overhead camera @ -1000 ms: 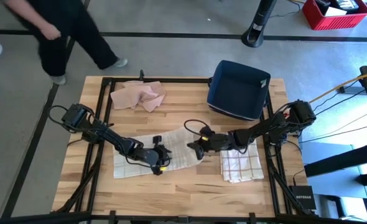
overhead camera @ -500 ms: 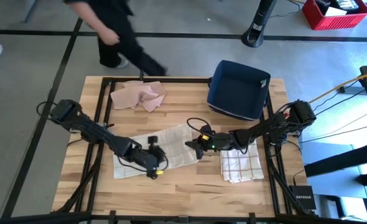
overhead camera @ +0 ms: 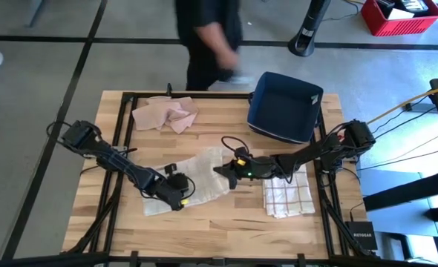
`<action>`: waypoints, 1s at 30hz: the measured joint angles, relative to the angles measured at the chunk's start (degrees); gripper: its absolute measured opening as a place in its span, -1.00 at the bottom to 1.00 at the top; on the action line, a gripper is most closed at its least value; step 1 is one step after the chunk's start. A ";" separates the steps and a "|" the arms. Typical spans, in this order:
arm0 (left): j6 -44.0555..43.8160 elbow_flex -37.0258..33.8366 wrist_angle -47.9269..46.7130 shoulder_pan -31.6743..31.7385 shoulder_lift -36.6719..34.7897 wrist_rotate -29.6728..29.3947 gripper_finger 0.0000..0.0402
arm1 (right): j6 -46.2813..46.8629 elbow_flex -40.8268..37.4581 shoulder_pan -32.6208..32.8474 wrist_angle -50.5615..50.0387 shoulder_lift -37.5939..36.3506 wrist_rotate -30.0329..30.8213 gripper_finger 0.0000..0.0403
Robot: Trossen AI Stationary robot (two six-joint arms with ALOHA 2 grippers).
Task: Fold towel
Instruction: Fold the white with grey-stripe towel
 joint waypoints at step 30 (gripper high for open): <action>-29.60 -3.88 -19.48 -17.72 -9.36 0.41 -0.35 | -4.53 23.41 -2.06 -2.05 19.19 -0.13 -0.90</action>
